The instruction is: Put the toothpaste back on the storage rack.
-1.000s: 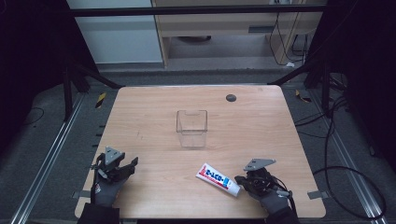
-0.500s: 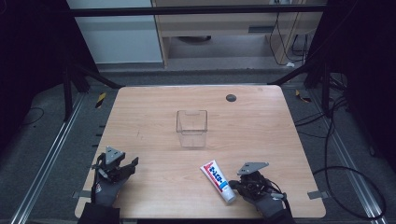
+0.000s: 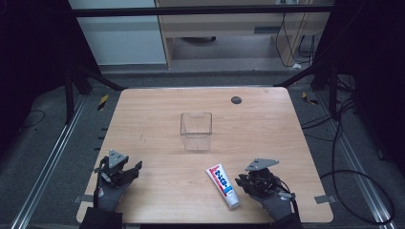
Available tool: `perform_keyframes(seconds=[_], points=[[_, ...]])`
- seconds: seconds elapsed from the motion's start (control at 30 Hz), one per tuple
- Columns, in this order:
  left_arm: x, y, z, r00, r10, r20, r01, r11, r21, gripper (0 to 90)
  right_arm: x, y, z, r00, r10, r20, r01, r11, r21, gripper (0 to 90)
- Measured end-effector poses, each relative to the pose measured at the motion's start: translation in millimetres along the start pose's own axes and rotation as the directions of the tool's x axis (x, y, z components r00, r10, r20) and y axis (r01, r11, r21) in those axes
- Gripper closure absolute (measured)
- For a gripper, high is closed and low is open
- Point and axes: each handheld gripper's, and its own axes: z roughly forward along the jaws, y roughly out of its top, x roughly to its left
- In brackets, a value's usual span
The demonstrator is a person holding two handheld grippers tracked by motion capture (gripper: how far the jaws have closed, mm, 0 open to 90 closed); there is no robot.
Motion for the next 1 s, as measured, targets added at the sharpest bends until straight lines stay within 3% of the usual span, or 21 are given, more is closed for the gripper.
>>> perform_keyframes(seconds=[0.43,0.73,1.0], points=[[-0.1,0.1,2.6,1.0000,0.006,0.000,-0.006,0.9999,0.016,39.1,6.3,34.1,-4.8,0.9983,0.039,0.044,-0.040,0.999,0.030,45.1],[-0.8,-0.2,3.5,1.0000,0.009,-0.001,-0.009,0.9998,0.019,38.6,15.6,51.8,1.4,0.9982,0.019,0.057,-0.022,0.998,0.052,40.8],[-0.8,-0.5,4.0,0.9999,0.010,-0.002,-0.010,0.9997,0.023,38.3,25.1,66.3,14.1,0.9982,0.016,0.057,-0.023,0.991,0.131,37.1]])
